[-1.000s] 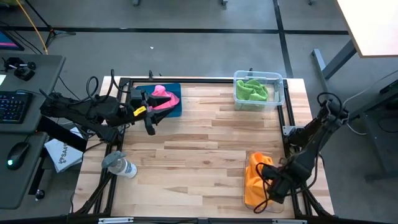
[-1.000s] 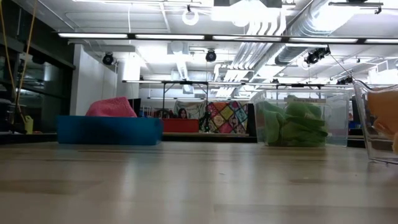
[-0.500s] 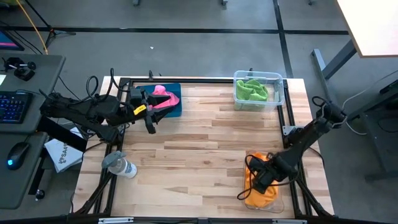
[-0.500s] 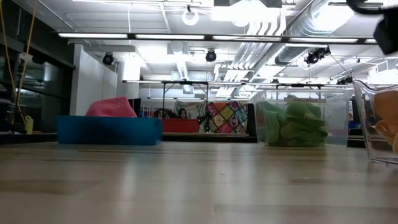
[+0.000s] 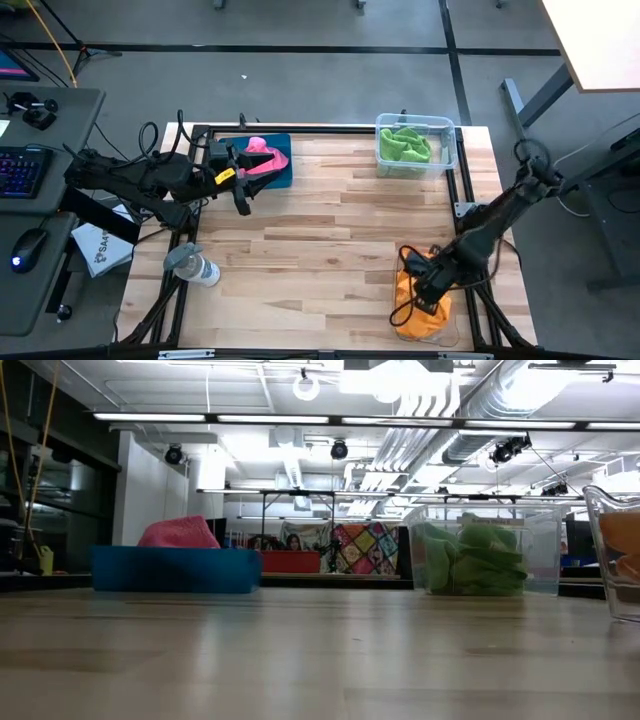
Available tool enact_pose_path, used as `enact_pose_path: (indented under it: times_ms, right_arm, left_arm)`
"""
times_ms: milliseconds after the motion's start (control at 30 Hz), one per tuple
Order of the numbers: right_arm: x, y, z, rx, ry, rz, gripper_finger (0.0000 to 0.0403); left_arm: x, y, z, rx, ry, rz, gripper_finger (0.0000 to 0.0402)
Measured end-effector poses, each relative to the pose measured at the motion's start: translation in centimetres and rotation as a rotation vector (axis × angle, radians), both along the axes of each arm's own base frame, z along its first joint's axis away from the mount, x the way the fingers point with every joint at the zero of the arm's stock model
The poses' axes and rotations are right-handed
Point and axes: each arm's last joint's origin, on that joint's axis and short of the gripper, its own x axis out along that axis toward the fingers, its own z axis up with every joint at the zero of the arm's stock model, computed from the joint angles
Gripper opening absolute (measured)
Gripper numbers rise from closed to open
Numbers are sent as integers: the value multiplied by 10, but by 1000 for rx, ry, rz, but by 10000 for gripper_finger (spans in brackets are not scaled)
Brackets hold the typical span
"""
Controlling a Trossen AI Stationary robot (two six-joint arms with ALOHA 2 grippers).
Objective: Sort microfiber towel by color & place in baskets
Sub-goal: Put the orange towel into the bottom transparent bin, then return to Home Position
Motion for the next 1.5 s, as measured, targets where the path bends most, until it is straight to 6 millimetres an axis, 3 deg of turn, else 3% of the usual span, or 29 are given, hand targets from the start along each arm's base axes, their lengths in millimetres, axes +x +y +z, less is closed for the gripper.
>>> enact_pose_path:
  times_ms: [133,267,500,600,733,900,967,1100,1233,1500]
  right_arm:
    - [-6,-11,50,-47,-132,-8,0]
    - [-8,-28,79,-139,-288,-61,0]
    - [15,-66,89,-232,-457,-176,0]
    - [32,-82,86,-230,-506,-172,0]
    - [50,-104,86,-217,-584,-161,0]
    - [63,-129,93,-231,-669,-177,0]
    - [66,-136,95,-215,-700,-179,0]
    - [71,-147,99,-169,-740,-172,0]
    - [72,-153,99,-141,-742,-179,0]
    - [64,-154,101,-92,-719,-143,0]
  left_arm:
    - [0,0,0,9,3,0,216]
    - [-1,0,1,49,16,0,216]
    - [-21,6,10,127,-3,4,214]
    - [-34,9,2,142,-8,6,198]
    - [-50,14,-35,81,-24,20,143]
    - [-63,17,-96,11,-175,9,33]
    - [-69,19,-123,-8,-233,12,9]
    - [-83,25,-167,-55,-342,47,7]
    - [-95,30,-196,-86,-424,66,2]
    - [-107,37,-210,-25,-353,97,0]
